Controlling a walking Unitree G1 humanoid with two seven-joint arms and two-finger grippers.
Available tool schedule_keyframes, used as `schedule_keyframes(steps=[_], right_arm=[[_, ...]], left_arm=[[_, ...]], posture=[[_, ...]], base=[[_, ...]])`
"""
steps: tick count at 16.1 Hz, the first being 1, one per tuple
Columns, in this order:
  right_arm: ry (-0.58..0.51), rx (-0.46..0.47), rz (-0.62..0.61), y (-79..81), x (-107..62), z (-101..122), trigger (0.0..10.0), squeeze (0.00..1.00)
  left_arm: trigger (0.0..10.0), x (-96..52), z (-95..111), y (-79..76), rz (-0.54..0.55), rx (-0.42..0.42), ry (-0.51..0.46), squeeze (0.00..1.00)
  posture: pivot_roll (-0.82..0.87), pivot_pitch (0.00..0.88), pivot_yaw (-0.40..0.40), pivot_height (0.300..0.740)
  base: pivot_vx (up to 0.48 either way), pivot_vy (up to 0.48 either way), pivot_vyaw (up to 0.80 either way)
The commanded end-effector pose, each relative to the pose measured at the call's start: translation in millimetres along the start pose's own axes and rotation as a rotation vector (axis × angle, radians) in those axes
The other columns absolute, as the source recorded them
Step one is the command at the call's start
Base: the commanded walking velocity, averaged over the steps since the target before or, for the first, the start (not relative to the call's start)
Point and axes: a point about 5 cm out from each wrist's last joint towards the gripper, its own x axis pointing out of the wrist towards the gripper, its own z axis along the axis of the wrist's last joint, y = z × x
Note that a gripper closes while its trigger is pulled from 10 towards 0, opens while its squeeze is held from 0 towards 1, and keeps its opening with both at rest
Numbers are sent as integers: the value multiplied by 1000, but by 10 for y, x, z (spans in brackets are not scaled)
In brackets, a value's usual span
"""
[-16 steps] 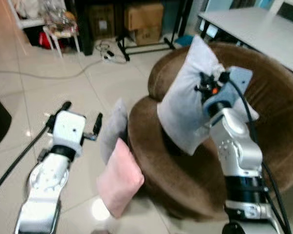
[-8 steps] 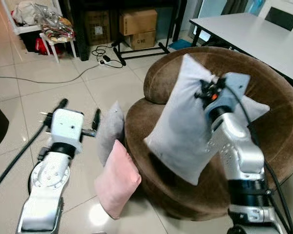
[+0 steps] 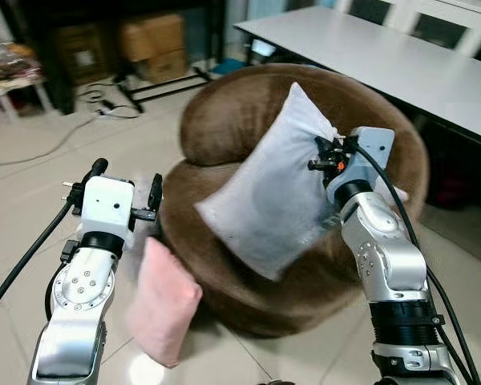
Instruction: Move the pillow to the sofa from floor
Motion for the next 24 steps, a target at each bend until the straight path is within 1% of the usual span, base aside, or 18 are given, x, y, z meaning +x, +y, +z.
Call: schedule_keyframes(steps=[1,4,6,8,11,14,16,23,24], right_arm=[[-80,-23,-16,-48,-31,140,10000,0],[-60,-63,-8,-60,-39,94,10000,0],[-41,-108,8,-69,-59,53,10000,0],[-23,-84,-12,-120,-76,14,10000,0],[-20,-83,-15,-150,-92,7,10000,0],[-10,-86,-17,-155,-118,-28,10000,0],[-1,-73,-15,-160,-147,-61,10000,0],[6,-80,-40,-202,-153,-87,10000,0],[5,-82,-43,-215,-157,-85,10000,0]], left_arm=[[10000,11,4,-15,-7,-11,-2,12],[10000,13,1,-16,-6,-16,-1,16],[10000,18,-4,-18,-9,-18,0,20],[10000,14,-19,-19,-9,-20,5,20],[10000,-2,-54,-19,-14,-18,18,27],[10000,-44,-125,4,-33,15,44,24],[10000,-73,-171,41,-34,36,62,24],[10000,-75,-186,40,-49,39,63,27],[10000,-76,-189,39,-51,38,62,27]], posture=[[-22,0,-69,740],[-25,0,-66,740],[-28,0,-66,740],[-28,0,-66,740],[-30,0,-67,740],[-30,0,-67,740],[-30,0,-67,740],[-30,0,-66,740],[-30,0,-66,740]], base=[[0,0,-788],[0,0,-660],[268,0,0],[274,0,0],[277,0,0],[296,0,-800],[296,0,0],[296,0,0],[300,0,-800]])
